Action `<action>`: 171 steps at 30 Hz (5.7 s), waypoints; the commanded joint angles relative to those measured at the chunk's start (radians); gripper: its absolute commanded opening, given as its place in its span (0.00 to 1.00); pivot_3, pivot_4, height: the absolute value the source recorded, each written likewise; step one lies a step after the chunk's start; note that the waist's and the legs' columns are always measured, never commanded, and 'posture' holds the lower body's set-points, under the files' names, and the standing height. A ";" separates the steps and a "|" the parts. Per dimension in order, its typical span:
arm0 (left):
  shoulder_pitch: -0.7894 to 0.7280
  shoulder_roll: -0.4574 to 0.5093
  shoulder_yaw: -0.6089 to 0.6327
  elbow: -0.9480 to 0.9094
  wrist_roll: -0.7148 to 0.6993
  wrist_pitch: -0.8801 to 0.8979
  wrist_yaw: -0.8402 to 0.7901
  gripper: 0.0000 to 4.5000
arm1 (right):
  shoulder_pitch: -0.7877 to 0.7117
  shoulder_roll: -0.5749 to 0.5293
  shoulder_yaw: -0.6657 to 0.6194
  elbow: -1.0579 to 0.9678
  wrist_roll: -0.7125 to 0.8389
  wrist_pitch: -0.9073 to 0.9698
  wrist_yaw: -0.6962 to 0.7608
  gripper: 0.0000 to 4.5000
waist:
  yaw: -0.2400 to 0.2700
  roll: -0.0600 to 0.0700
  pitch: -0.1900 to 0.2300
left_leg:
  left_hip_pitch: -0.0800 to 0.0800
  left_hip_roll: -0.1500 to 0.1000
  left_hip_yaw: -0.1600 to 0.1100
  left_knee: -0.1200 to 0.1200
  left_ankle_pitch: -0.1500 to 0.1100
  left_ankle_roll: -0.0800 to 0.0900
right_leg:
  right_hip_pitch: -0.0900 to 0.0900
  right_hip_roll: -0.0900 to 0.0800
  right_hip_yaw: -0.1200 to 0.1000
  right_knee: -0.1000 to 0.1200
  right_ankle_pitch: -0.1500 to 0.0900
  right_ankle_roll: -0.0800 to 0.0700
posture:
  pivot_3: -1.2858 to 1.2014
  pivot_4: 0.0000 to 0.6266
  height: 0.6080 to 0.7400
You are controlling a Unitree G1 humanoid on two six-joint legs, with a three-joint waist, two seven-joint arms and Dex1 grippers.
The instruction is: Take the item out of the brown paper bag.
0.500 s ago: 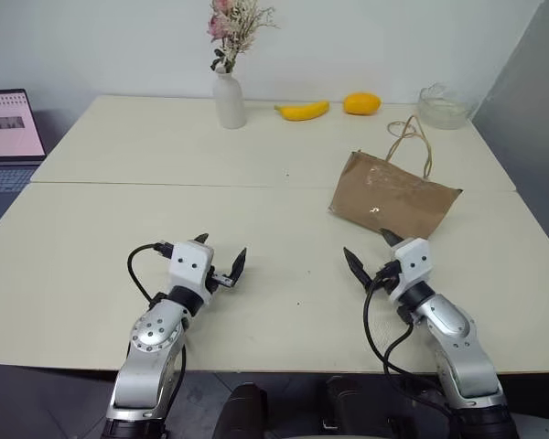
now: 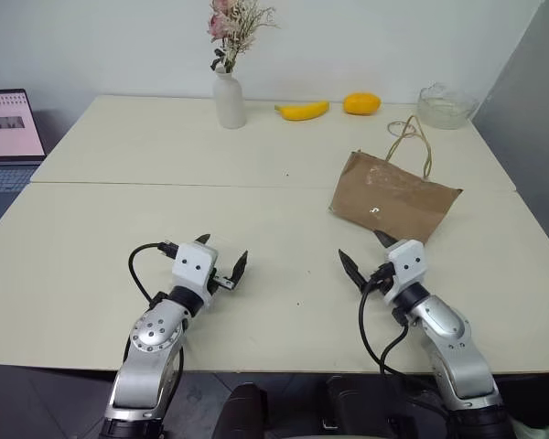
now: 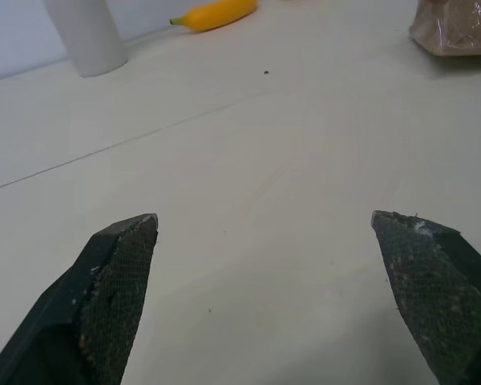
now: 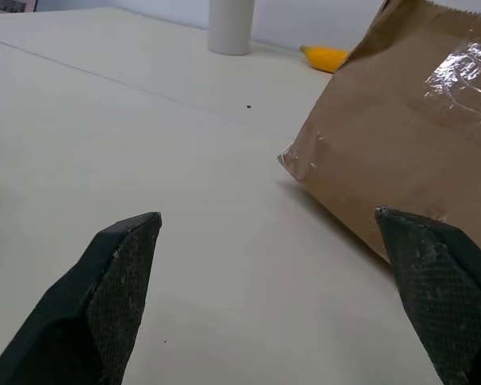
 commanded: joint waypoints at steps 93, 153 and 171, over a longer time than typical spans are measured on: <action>-0.268 0.215 0.009 -0.310 -0.491 0.303 -0.297 1.00 | -1.078 -0.375 -0.152 0.874 0.127 0.187 0.518 0.17 | -0.003 0.001 0.002 | -0.007 -0.001 0.008 0.001 0.000 0.000 | -0.005 0.001 0.002 0.001 0.001 0.000 | 0.52 0.24 1.00; -0.261 0.205 0.030 -0.280 -0.526 0.313 -0.290 1.00 | -0.918 -0.355 -0.182 0.375 0.235 0.442 0.190 0.01 | -0.005 0.001 0.002 | -0.007 -0.001 0.008 0.001 0.000 0.000 | -0.006 0.003 0.002 0.001 0.001 0.001 | 0.52 0.24 1.00; -0.078 0.196 0.148 -0.477 -0.636 0.412 -0.113 1.00 | -1.340 -0.161 0.044 1.084 -0.092 -0.381 0.339 0.01 | -0.020 0.002 0.002 | -0.006 0.000 0.006 0.001 0.000 0.000 | -0.006 0.000 0.002 0.001 0.001 -0.001 | 0.52 0.24 1.00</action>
